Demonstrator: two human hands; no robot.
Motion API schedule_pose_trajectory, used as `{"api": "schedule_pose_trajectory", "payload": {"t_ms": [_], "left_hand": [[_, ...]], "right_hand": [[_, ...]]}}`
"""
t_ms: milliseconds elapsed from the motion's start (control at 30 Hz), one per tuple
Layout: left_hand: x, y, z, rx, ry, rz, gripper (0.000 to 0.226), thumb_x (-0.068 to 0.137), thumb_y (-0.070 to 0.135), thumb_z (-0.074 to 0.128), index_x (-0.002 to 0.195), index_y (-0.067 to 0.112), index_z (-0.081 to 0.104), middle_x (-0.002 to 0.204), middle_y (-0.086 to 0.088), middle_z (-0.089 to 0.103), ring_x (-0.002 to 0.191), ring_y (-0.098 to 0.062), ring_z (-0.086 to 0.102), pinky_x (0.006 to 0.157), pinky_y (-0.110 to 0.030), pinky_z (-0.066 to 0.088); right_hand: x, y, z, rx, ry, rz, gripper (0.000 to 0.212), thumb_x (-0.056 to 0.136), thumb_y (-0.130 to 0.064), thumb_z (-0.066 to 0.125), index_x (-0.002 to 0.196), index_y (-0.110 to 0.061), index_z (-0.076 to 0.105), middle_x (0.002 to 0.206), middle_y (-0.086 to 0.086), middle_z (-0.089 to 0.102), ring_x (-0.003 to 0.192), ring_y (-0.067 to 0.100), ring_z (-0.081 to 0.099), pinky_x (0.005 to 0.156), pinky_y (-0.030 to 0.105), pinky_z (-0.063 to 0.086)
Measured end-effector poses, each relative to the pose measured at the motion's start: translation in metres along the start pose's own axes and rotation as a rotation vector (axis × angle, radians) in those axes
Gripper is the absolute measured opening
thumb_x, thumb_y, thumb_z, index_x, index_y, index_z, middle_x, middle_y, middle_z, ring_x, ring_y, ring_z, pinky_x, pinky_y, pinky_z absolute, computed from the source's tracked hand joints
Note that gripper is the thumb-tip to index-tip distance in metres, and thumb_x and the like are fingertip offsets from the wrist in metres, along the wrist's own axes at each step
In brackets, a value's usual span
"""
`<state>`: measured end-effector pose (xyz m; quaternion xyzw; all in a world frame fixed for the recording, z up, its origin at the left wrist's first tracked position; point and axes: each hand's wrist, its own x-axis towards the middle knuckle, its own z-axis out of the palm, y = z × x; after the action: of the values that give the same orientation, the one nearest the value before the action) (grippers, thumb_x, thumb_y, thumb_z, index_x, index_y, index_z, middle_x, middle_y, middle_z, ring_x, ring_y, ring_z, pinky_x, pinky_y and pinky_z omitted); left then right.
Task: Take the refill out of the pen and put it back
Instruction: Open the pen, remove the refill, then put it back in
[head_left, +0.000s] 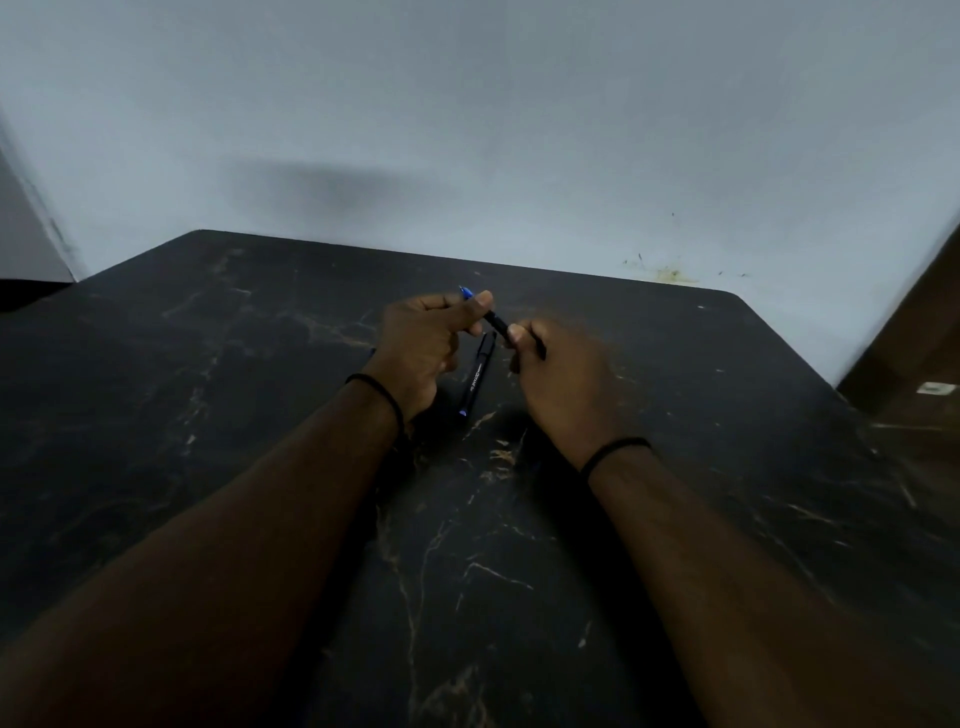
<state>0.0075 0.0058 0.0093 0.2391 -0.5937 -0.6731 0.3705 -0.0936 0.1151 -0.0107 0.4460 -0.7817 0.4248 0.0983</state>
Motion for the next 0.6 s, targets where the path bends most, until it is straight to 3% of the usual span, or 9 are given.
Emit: {"api": "schedule_pose_trajectory", "payload": {"t_ms": [67,133,233,400,500,600], "left_hand": [[0.002,-0.002,0.0,-0.015,-0.02,0.0,0.039,0.09,0.021,0.068,0.108,-0.014,0.063,0.071,-0.013,0.051,0.039,-0.009,0.025,0.036,-0.02,0.02],[0.003,-0.003,0.0,-0.031,-0.051,-0.009,0.028,0.091,0.019,0.067,0.103,-0.006,0.068,0.067,-0.003,0.057,0.039,-0.008,0.026,0.034,-0.019,0.022],[0.004,-0.004,0.0,-0.055,-0.077,-0.028,0.022,0.09,0.02,0.068,0.099,-0.001,0.07,0.065,0.002,0.059,0.04,-0.008,0.028,0.034,-0.019,0.022],[0.003,-0.003,0.001,-0.064,-0.054,-0.005,0.025,0.089,0.02,0.07,0.095,-0.003,0.07,0.062,0.001,0.06,0.04,-0.008,0.027,0.036,-0.019,0.021],[0.002,0.0,0.0,-0.075,-0.08,0.002,0.014,0.092,0.015,0.065,0.089,0.003,0.07,0.062,-0.001,0.057,0.04,-0.007,0.028,0.038,-0.02,0.019],[0.001,0.002,-0.002,-0.075,-0.088,-0.009,0.015,0.094,0.016,0.062,0.094,0.003,0.069,0.063,0.0,0.056,0.038,-0.006,0.028,0.039,-0.021,0.018]], "right_hand": [[0.0,-0.001,0.002,0.038,-0.005,0.01,0.028,0.1,-0.04,0.049,0.083,-0.021,0.061,0.072,-0.004,0.062,0.067,0.013,0.059,0.058,0.029,0.039],[-0.001,-0.001,0.004,0.12,0.019,0.013,0.014,0.092,-0.041,0.062,0.093,-0.028,0.059,0.078,-0.008,0.063,0.071,0.007,0.06,0.059,0.028,0.045],[-0.003,0.0,0.005,0.103,0.062,-0.006,0.018,0.085,-0.03,0.072,0.084,-0.032,0.054,0.072,-0.014,0.058,0.067,-0.001,0.055,0.056,0.024,0.043],[-0.002,-0.004,0.001,0.101,0.055,-0.015,0.02,0.09,-0.026,0.067,0.072,-0.023,0.059,0.065,-0.006,0.062,0.059,0.006,0.055,0.053,0.024,0.039],[-0.005,-0.01,0.0,0.399,-0.083,0.104,0.028,0.098,-0.025,0.056,0.073,-0.018,0.065,0.062,-0.002,0.066,0.048,0.007,0.053,0.051,0.024,0.04],[-0.007,-0.013,0.003,0.311,-0.096,0.089,0.015,0.096,-0.031,0.06,0.085,-0.021,0.063,0.078,-0.002,0.068,0.065,0.007,0.059,0.059,0.025,0.043]]}}
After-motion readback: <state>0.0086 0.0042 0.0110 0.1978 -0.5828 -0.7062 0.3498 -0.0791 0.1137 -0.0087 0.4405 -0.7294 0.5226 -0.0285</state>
